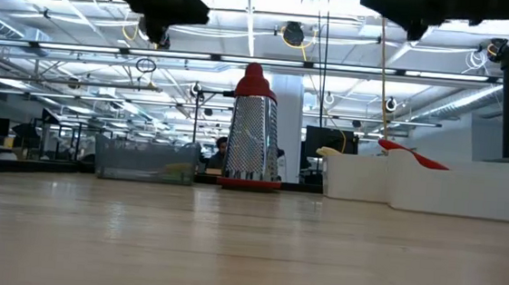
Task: Pick & Place Kitchen Items
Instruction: Return to Home Position
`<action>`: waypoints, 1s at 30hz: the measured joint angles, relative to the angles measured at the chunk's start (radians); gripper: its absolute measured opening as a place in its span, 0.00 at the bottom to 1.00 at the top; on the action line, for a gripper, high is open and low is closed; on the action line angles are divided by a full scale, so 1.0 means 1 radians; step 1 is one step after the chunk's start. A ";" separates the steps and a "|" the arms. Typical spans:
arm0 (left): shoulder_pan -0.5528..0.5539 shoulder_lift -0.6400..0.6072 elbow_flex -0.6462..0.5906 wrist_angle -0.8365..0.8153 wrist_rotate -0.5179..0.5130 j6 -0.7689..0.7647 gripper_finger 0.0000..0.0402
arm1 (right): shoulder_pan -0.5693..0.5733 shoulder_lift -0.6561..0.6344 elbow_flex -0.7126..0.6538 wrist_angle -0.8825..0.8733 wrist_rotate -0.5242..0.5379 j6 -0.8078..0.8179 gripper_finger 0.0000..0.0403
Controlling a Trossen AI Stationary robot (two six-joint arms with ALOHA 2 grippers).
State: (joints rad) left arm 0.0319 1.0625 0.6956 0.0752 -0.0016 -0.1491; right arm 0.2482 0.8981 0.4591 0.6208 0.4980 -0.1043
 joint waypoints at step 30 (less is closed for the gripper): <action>-0.001 -0.679 0.000 -0.535 -0.286 0.181 0.02 | -0.006 -0.129 0.271 -0.579 -0.137 -0.172 0.00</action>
State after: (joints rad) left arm 0.0311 0.3838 0.6956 -0.4594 -0.2876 0.0317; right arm 0.2420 0.7692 0.7303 0.0423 0.3611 -0.2767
